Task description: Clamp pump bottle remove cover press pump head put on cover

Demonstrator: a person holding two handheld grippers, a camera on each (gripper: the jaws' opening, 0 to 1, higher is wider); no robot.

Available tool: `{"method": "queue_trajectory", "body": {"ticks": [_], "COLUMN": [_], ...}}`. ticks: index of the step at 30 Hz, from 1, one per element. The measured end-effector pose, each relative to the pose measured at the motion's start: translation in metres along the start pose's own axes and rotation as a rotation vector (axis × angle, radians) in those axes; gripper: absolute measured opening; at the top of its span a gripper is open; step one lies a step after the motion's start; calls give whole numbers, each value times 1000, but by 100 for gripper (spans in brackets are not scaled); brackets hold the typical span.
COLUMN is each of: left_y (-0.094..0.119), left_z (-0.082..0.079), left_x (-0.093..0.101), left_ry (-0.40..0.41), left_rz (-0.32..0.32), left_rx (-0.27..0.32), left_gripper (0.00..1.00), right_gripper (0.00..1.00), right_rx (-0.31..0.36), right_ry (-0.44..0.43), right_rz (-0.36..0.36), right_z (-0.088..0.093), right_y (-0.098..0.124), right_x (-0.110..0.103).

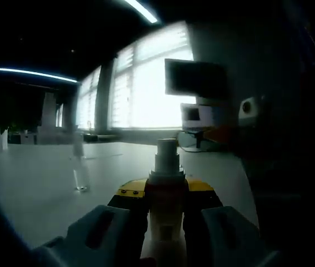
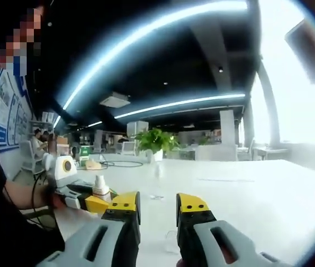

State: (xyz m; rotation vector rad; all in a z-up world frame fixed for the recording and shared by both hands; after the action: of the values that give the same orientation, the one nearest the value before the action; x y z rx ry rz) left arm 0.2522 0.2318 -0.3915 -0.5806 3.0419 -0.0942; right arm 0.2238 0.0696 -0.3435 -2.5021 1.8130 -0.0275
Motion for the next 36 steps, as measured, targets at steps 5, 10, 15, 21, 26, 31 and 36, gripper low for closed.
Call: {"method": "queue_trajectory", "body": {"ticks": [5,10,15,21,26,31,36], "left_y": [0,0,0,0,0,0,0], "left_z": [0,0,0,0,0,0,0], "left_x": [1,0,1,0,1,1,1], "left_ry": [0,0,-1,-2,-3,-2,-3], "left_rz": [-1,-1,0,1,2,1,1], "left_rx": [0,0,-1,-1,-1,-1,-1], "left_gripper": [14,14,14,14,14,14,14], "right_gripper": [21,22,22,23,23,26,25], "right_rx": [-19,-79,-132,-199,-231,-232,-260], "right_ry": [16,27,12,29,35,50,50], "right_rz": [19,43,98,158,181,218,238], "right_z": [1,8,15,26,31,37,50], "right_y": [1,-2,-8,-13,-16,-21,-23], "right_x": [3,5,5,11,13,12,12]}}
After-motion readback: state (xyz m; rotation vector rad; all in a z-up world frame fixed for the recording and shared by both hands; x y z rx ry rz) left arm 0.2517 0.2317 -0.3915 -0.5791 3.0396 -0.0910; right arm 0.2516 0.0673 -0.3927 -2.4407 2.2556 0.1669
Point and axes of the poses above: the point that each gripper's makers call its tool centre point, and the gripper's own axes: y roughly backward along the fingers, x roughly to its right, z roughly out of its underside, the point moved 3 cm from there along y, roughly backward along the fingers, and after that the axes turned 12 degrees about z, right-handed, at the moved point
